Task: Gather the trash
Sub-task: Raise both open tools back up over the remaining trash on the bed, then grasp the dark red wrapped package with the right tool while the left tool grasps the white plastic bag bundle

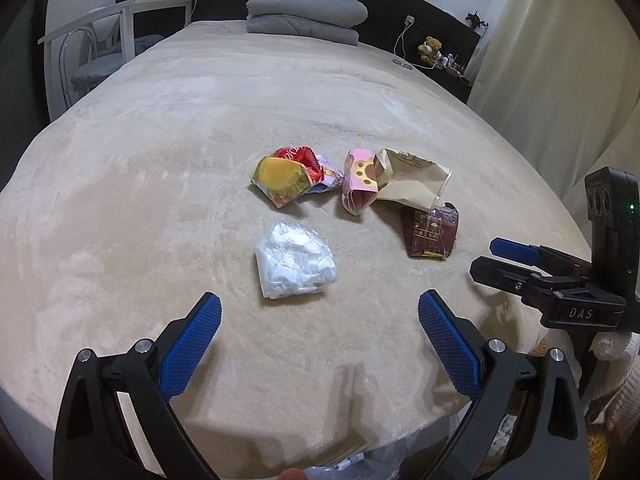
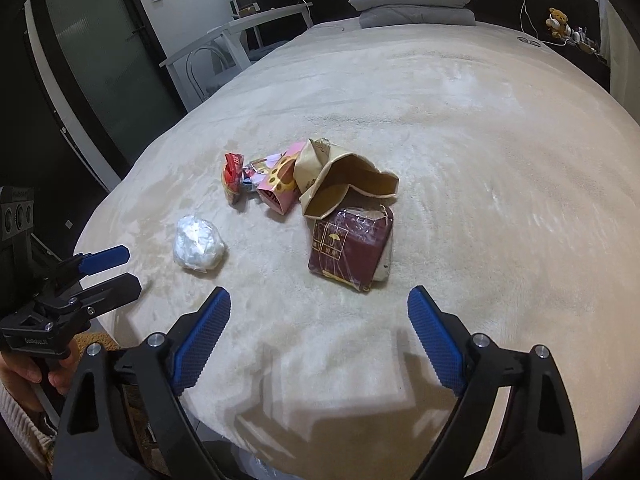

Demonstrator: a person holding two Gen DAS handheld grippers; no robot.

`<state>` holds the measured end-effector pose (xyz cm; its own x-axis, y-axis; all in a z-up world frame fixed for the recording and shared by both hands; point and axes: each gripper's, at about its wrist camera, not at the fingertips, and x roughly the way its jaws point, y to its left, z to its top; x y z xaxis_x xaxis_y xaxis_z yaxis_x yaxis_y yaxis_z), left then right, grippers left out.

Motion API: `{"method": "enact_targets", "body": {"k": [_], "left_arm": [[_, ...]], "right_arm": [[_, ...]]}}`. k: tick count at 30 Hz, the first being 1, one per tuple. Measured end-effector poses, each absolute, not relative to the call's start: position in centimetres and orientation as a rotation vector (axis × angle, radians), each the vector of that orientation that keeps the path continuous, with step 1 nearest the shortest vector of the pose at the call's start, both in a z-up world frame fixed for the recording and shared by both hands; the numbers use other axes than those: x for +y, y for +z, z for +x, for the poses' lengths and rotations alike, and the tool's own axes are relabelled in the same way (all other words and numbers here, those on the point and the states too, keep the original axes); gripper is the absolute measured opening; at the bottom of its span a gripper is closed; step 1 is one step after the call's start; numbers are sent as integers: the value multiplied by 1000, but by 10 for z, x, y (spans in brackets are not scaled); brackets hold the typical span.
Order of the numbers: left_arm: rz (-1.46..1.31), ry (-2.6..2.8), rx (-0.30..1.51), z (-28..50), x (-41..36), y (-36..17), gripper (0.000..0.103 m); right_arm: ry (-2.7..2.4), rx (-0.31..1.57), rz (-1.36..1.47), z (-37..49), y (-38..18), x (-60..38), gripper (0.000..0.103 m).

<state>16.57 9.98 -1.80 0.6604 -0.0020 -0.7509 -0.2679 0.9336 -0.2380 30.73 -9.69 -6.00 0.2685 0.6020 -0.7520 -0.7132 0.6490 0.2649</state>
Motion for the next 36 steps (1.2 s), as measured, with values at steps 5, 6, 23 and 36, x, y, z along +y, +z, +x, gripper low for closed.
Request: {"method": "enact_targets", "body": {"k": [5, 6, 23, 36], "left_arm": [[-321, 157, 876, 184, 106, -23, 96], [-322, 159, 885, 188, 108, -26, 96], [-255, 184, 1014, 231, 109, -56, 60], [-273, 170, 969, 211, 103, -49, 57]], "right_arm": [[855, 971, -172, 325, -70, -78, 79], [846, 980, -183, 328, -73, -75, 78], [793, 959, -274, 345, -88, -43, 58], [815, 962, -232, 334, -80, -60, 57]]}}
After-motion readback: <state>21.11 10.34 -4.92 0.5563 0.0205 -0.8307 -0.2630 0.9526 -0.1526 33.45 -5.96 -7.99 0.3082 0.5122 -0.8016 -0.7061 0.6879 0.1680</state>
